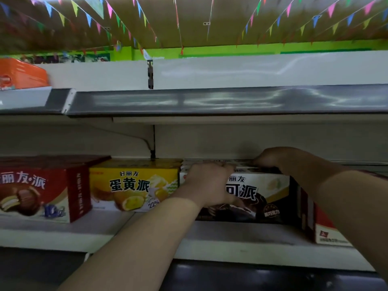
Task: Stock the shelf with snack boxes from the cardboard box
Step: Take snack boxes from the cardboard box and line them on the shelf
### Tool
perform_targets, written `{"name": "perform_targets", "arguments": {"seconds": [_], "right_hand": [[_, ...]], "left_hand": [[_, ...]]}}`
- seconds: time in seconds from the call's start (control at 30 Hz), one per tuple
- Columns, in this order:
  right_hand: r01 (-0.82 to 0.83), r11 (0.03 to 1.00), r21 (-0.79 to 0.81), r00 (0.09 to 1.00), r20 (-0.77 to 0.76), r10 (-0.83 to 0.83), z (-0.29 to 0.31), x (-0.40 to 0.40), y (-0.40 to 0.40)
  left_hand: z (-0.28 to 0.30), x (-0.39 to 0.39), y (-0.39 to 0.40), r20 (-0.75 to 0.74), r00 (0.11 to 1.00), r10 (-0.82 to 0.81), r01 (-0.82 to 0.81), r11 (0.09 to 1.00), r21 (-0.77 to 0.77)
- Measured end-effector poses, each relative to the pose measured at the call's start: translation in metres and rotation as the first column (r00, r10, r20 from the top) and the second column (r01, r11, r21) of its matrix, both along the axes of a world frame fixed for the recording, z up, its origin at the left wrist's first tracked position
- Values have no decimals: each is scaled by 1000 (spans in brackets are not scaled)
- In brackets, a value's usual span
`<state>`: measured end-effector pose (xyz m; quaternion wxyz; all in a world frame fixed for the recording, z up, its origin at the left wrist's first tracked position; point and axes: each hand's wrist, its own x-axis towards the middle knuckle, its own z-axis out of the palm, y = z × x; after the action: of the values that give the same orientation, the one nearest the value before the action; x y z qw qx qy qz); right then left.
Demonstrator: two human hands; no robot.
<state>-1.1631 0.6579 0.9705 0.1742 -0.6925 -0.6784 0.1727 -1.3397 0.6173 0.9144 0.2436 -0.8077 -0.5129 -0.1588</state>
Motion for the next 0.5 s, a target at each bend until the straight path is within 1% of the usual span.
{"name": "perform_targets", "arguments": {"seconds": [0.17, 0.27, 0.3, 0.37, 0.5], "right_hand": [[13, 1000, -22, 998, -66, -14, -1, 0, 1], [15, 998, -58, 985, -169, -25, 0, 2, 0], [10, 997, -71, 984, -177, -23, 1, 1, -2], [6, 997, -71, 989, -148, -17, 1, -3, -6], [0, 1000, -6, 999, 35, 0, 0, -10, -4]], "left_hand": [[0, -2, 1, -4, 1000, 6, -6, 1000, 18], [0, -3, 3, 3, 1000, -2, 1, 999, 45], [0, -3, 4, 7, 1000, -4, 4, 999, 45], [-1, -3, 4, 4, 1000, -1, 1, 999, 44], [-2, -3, 6, -2, 1000, 9, -9, 999, 50]]}}
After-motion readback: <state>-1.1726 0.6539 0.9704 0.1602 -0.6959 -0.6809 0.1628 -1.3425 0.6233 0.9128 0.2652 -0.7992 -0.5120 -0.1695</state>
